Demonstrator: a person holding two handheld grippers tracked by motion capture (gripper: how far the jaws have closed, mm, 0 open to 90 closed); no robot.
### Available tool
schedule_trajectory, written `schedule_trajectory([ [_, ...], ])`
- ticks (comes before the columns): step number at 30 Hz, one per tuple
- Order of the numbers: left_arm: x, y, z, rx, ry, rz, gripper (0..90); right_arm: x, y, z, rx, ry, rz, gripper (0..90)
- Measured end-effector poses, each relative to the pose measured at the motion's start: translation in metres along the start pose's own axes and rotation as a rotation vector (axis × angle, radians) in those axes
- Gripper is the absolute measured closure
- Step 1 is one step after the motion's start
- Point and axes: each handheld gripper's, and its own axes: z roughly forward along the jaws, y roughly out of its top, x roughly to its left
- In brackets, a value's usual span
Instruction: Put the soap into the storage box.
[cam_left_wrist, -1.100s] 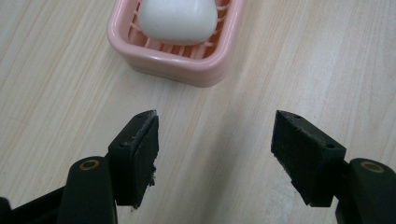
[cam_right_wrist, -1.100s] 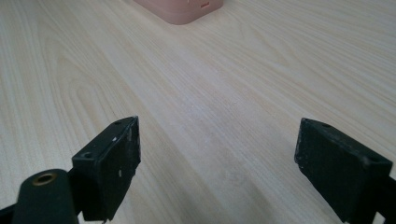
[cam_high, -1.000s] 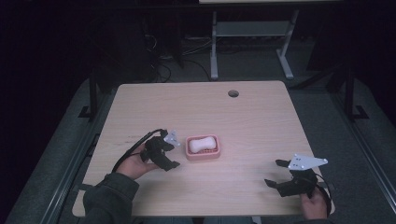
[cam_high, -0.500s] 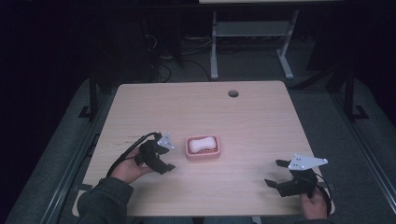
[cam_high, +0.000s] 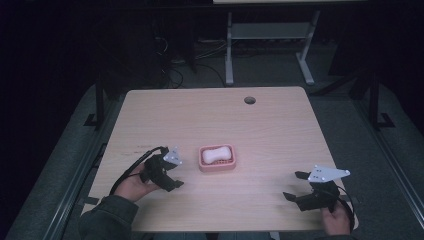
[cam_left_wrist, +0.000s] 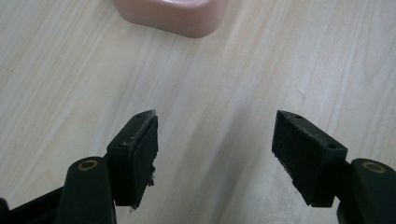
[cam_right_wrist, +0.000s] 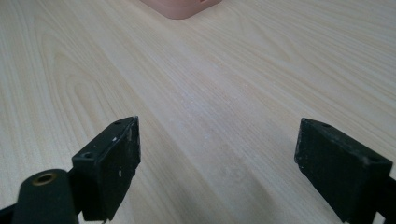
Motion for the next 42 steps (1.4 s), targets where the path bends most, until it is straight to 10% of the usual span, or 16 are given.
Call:
schedule_trajectory([
  [42, -0.031, -0.052, -0.019, -0.060, 0.069, 0.001, 29.7, -0.001, -0.006, 0.000, 0.016, -0.018, 0.035, 14.1],
])
